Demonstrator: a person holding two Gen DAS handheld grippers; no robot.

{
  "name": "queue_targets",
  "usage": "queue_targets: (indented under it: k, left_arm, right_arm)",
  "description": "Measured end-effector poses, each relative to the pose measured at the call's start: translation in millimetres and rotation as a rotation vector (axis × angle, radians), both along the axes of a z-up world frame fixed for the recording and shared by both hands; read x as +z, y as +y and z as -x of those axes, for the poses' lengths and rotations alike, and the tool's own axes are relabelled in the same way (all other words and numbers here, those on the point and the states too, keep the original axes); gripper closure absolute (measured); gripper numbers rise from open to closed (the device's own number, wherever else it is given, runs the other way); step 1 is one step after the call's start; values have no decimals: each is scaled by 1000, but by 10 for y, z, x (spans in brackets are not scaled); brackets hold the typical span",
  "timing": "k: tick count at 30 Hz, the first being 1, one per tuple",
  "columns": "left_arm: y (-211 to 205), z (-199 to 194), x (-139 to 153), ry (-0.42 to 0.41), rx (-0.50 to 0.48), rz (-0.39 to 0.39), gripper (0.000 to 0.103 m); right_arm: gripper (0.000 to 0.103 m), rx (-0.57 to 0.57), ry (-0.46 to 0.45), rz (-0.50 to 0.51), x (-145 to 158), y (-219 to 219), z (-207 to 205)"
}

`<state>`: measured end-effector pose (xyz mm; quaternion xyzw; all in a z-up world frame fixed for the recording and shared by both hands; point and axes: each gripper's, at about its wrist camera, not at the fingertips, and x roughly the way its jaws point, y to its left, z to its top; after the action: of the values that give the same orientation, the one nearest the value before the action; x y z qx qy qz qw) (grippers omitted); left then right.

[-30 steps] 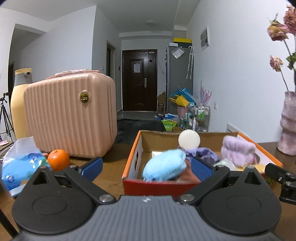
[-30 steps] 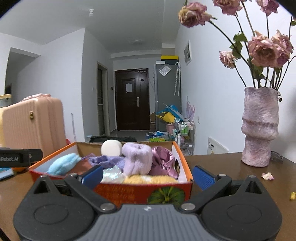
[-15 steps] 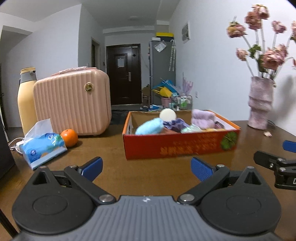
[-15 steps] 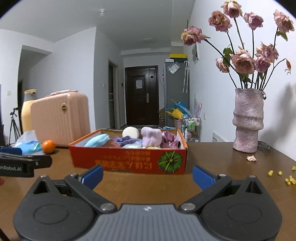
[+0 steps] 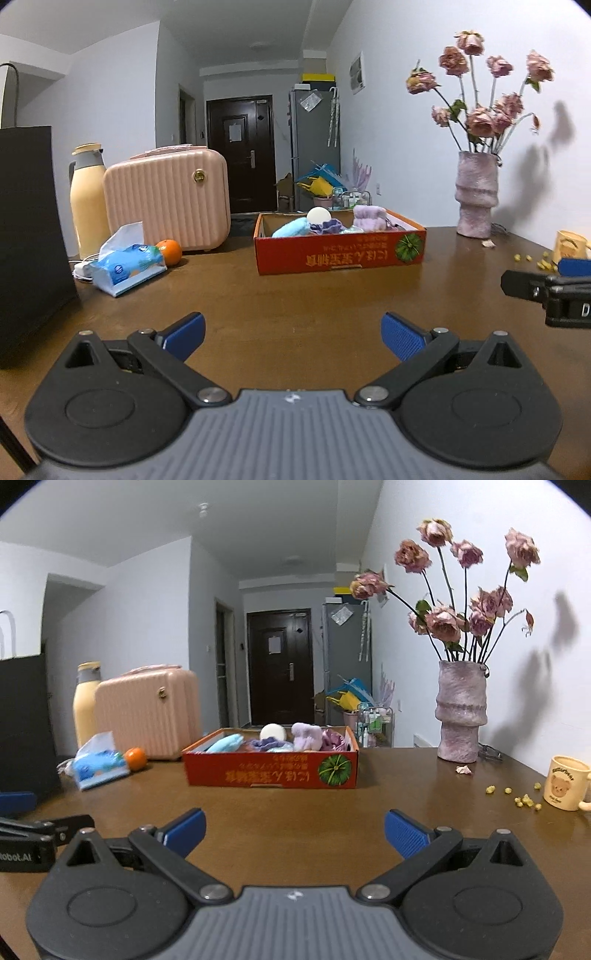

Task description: Organize soft objects

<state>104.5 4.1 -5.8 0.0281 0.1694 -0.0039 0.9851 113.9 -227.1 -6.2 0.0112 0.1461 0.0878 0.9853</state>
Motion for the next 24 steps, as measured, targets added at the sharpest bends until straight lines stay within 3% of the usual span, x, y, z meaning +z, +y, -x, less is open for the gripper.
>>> queue_targets:
  k: [11,24]
  left_arm:
    - [91,618,16,-71,20,17,0]
    - [87,752,69,-109,9,29,0]
  right_arm:
    - [0,5,-10,40,19,65,611]
    - [0,1,-49,29,84,57,764]
